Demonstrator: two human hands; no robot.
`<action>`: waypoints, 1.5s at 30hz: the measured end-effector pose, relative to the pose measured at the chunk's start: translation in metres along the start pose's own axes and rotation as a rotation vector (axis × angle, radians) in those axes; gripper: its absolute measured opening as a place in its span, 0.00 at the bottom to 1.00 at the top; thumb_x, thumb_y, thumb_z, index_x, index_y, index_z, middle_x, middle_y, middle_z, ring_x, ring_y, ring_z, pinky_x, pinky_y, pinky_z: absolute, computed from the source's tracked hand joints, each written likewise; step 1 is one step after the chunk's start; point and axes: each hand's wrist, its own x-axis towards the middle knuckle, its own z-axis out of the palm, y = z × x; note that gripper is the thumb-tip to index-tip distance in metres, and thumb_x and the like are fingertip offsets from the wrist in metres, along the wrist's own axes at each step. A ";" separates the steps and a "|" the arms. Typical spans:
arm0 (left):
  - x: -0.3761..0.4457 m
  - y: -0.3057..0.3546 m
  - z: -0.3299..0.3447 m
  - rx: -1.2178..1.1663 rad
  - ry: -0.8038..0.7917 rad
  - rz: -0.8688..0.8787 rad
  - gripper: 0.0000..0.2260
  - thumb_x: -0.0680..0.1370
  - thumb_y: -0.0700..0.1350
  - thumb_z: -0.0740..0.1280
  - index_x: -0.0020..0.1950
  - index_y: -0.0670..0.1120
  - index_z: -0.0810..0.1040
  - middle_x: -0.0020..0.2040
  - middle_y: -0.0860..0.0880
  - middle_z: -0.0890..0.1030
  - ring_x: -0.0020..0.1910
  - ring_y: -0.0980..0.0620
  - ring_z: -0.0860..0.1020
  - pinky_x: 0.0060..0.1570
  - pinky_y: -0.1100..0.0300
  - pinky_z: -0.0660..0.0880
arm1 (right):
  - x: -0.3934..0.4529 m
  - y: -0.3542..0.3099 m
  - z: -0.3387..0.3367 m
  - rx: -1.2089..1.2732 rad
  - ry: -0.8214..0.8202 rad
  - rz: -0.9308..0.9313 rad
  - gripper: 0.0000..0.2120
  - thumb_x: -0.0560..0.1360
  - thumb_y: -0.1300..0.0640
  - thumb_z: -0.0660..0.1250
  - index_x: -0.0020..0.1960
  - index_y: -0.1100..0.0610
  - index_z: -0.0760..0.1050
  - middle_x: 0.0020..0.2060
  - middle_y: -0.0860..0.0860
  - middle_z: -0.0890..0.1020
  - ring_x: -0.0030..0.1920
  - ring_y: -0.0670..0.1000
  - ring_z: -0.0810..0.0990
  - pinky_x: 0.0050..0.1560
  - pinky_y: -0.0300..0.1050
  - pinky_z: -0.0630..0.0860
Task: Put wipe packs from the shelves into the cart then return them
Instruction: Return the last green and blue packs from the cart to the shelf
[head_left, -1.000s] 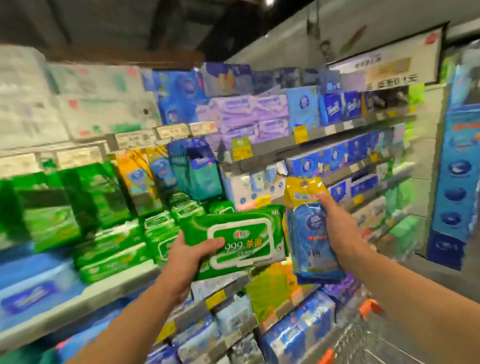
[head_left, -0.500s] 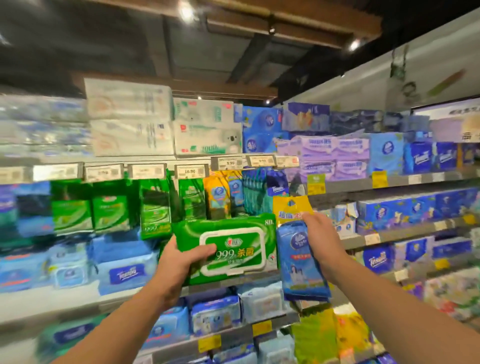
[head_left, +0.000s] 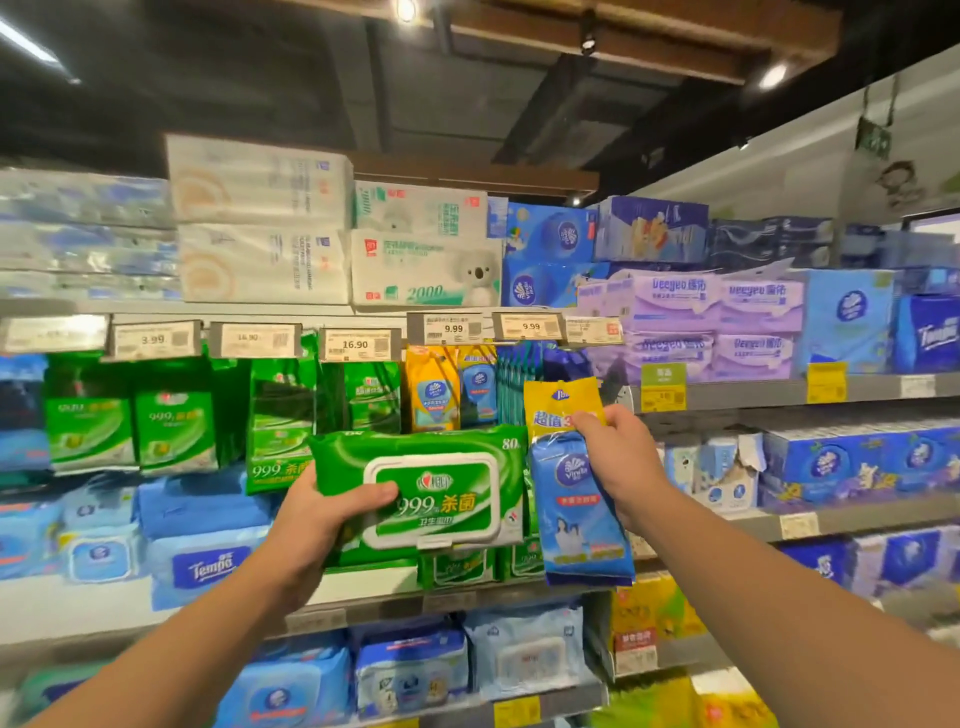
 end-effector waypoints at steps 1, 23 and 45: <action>0.005 -0.001 0.001 0.014 0.010 -0.001 0.47 0.41 0.55 0.85 0.55 0.40 0.77 0.42 0.45 0.87 0.38 0.50 0.85 0.34 0.63 0.80 | 0.010 0.001 0.002 0.003 -0.013 -0.014 0.12 0.71 0.42 0.67 0.44 0.49 0.70 0.41 0.54 0.76 0.44 0.56 0.78 0.43 0.55 0.74; 0.033 -0.035 0.005 0.094 0.239 -0.030 0.51 0.44 0.54 0.86 0.63 0.36 0.76 0.53 0.36 0.85 0.50 0.36 0.85 0.44 0.49 0.83 | 0.130 0.004 0.055 0.128 -0.025 -0.146 0.14 0.78 0.51 0.64 0.37 0.55 0.67 0.33 0.55 0.70 0.35 0.52 0.67 0.37 0.49 0.64; 0.050 -0.049 0.017 0.115 0.279 -0.023 0.48 0.43 0.55 0.86 0.58 0.39 0.78 0.50 0.38 0.86 0.49 0.39 0.85 0.44 0.51 0.83 | 0.177 -0.004 0.084 -0.048 -0.004 0.002 0.12 0.77 0.61 0.60 0.56 0.66 0.76 0.55 0.59 0.79 0.56 0.61 0.78 0.59 0.55 0.77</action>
